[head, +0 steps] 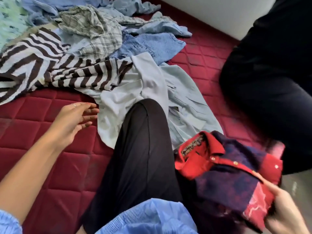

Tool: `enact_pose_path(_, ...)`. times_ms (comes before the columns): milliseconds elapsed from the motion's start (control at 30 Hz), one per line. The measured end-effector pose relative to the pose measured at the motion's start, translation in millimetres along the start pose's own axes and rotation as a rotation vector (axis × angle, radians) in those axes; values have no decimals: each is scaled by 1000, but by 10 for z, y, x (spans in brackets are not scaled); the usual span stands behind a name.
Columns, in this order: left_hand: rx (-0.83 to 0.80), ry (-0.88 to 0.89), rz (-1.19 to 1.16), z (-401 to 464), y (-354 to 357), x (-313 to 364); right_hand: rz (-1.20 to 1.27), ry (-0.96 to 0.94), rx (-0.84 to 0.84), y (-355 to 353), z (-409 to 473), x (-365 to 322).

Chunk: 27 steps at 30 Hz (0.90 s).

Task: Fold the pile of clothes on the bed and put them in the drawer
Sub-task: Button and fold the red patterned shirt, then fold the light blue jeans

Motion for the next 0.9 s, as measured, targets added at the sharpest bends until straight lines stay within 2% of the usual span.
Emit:
enact_pose_path(67, -19, -7, 11, 15, 37, -39, -149, 63, 149, -78, -43, 104)
enact_pose_path(167, -32, -12, 23, 16, 84, -76, -776, 122, 408, -248, 8, 218)
enact_pose_path(233, -44, -15, 34, -12, 110, -89, -1070, 201, 414, -284, 85, 220)
enact_pose_path(333, -43, -17, 50, -94, 106, -122, -1361, 365, 380, -342, 231, 112)
enact_pose_path(367, -30, -16, 59, -131, 71, -118, -1423, 354, 384, -292, 304, 11)
enact_pose_path(467, -16, -29, 88, -171, 36, -101, -1533, 159, 340, 58, 442, -345)
enact_pose_path(567, -3, -40, 91, -178, -5, -57, -1532, -115, 144, 639, 718, -620)
enact_pose_path(667, -13, -51, 96, -160, 15, -29, -1393, -263, -94, 1310, 1028, -786)
enact_pose_path(767, -22, -53, 89, -170, 14, -1, -1275, -293, -294, 1946, 1376, -820)
enact_pose_path(900, -23, -69, 86, -210, -56, -21, -1162, -121, -481, 2447, 1721, -647)
Point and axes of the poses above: each hand's wrist, its own z-axis towards the middle knuckle, its own y-axis out of the palm, x = y × z, the point moved 2 cm from there along z, towards the middle knuckle, and after that the axes turned 15 degrees about -x, right-handed, at the moved point
